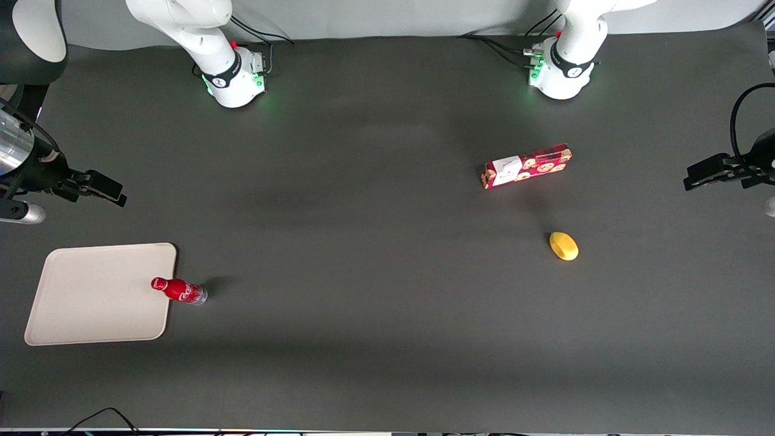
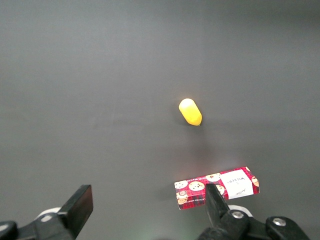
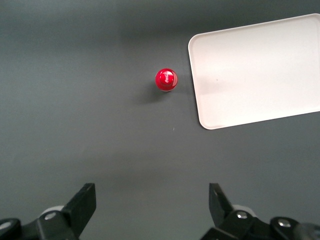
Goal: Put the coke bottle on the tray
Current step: 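Reach the right gripper down to the red Coca-Cola bottle beside the tray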
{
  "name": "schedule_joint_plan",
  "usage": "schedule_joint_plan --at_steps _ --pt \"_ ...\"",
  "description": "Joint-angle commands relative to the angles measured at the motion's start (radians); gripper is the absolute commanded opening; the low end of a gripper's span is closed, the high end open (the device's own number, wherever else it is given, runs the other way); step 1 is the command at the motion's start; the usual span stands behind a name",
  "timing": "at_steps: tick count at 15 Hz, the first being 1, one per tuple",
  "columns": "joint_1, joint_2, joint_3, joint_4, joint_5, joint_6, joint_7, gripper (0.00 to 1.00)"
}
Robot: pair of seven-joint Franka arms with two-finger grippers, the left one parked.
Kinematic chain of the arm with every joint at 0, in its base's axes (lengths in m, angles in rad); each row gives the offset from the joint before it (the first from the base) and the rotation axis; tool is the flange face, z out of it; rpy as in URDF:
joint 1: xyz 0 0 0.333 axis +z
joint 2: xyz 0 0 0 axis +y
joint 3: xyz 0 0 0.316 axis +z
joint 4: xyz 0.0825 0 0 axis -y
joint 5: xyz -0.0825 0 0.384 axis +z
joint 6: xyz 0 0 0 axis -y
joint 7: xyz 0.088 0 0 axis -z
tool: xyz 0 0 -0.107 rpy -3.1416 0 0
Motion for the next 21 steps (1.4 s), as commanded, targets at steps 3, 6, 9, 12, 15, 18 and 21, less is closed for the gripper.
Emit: schedule_joint_plan --at_steps 3,6,9,12,15,18,21 --pt "0.015 0.008 -0.016 0.001 0.023 0.025 -0.023 1.0" --pt "0.018 0.081 -0.011 0.088 0.015 0.023 -0.014 1.0" --pt "0.012 0.19 -0.013 0.191 0.008 0.03 -0.023 1.0" --pt "0.012 0.345 -0.013 0.325 0.006 0.048 -0.024 1.0" --pt "0.027 0.442 -0.013 0.357 -0.029 0.112 -0.06 1.0" --pt "0.032 0.489 -0.013 0.35 -0.044 0.191 -0.069 1.0" --pt "0.033 0.502 -0.005 0.29 -0.118 0.215 -0.104 1.0"
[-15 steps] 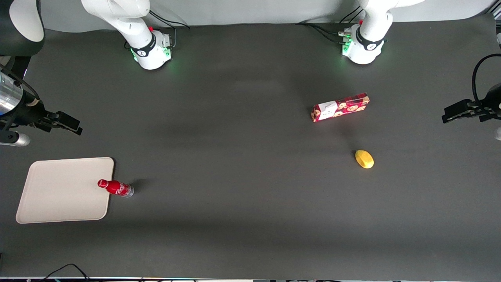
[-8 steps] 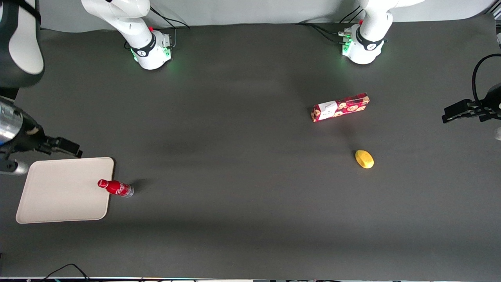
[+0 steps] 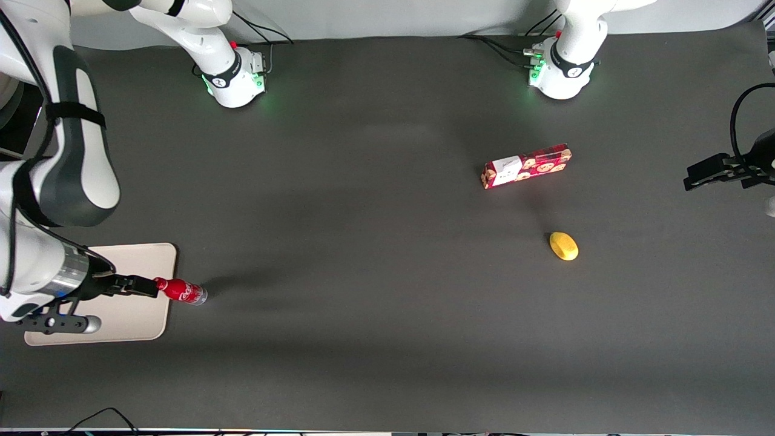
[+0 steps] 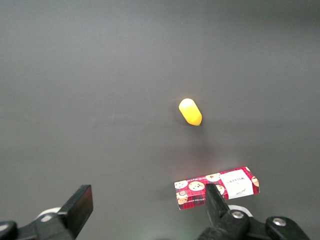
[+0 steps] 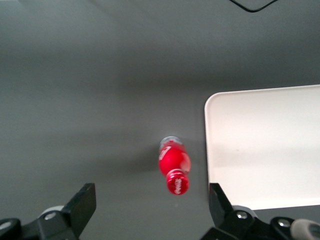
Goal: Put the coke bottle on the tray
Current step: 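Reach the right gripper down to the red Coca-Cola bottle beside the tray, then close the right gripper around the bottle's cap end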
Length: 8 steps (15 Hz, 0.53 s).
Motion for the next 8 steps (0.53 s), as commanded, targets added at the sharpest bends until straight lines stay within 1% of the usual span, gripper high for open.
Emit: schedule_joint_plan --at_steps 1,3,8 --pt "0.008 0.008 0.0 -0.052 -0.051 0.045 -0.034 1.0" --pt "0.002 -0.007 0.0 -0.127 -0.052 0.124 -0.034 1.0" --pt "-0.013 -0.021 -0.002 -0.239 -0.052 0.226 -0.036 1.0"
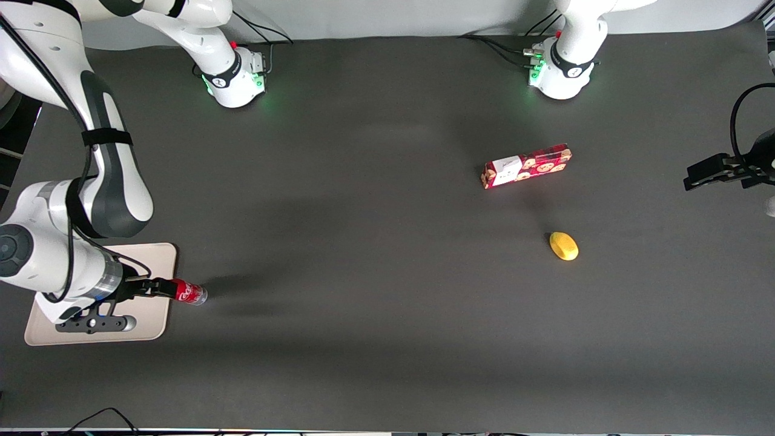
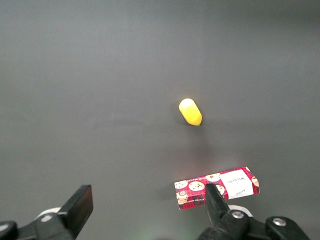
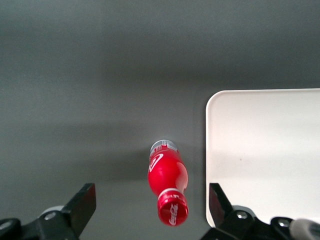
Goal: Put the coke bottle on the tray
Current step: 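Close the right gripper around the bottle's cap end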
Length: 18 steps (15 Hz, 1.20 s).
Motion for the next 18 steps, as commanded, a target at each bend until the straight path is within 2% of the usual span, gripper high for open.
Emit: schedule_joint_plan --at_steps 1,9,14,16,17,18 --pt "-0.018 -0.044 -0.002 -0.108 -0.01 0.074 -0.019 1.0" --pt "-0.041 -0.061 -0.002 -0.232 -0.007 0.181 -0.021 1.0" --pt "-0.042 -0.064 -0.004 -0.248 -0.007 0.192 -0.021 0.99" --pt "-0.041 -0.064 -0.005 -0.248 -0.007 0.192 -0.021 0.93" --pt "-0.042 -0.064 -0.007 -0.246 -0.007 0.192 -0.022 0.89" --pt "-0.041 -0.064 -0.007 -0.243 -0.007 0.191 -0.021 0.79"
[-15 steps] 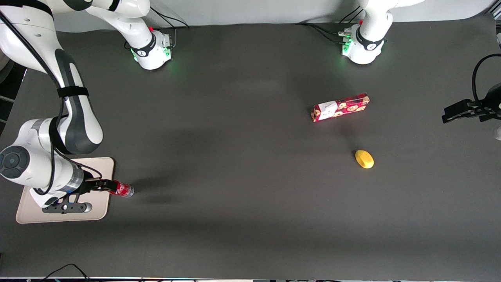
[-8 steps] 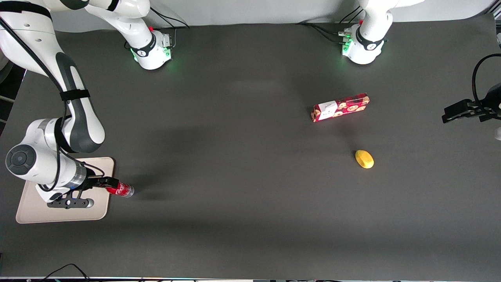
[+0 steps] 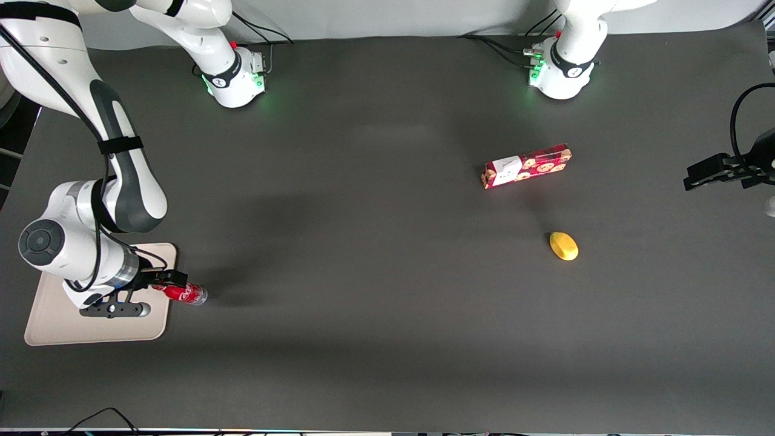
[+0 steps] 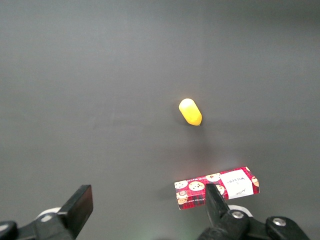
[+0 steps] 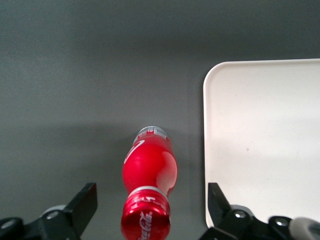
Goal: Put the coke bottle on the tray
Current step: 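Close the right gripper around the bottle's cap end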
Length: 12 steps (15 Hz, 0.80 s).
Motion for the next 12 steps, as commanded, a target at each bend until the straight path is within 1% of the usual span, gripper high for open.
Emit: schedule_joint_plan --at_steps 1,3,6,9,10,12 --pt "-0.002 -0.033 -0.003 -0.029 -0.006 0.016 -0.016 0.75" --pt "-0.002 -0.031 -0.003 -0.029 -0.006 0.016 -0.012 0.63" --pt "0.001 -0.031 -0.003 -0.028 -0.006 0.015 -0.003 0.38" --pt "0.001 -0.028 -0.004 -0.028 -0.006 0.015 -0.002 0.26" --pt "0.001 -0.03 -0.003 -0.028 -0.004 0.015 -0.002 0.2" --pt "0.001 -0.03 -0.003 -0.028 -0.004 0.013 -0.001 0.15"
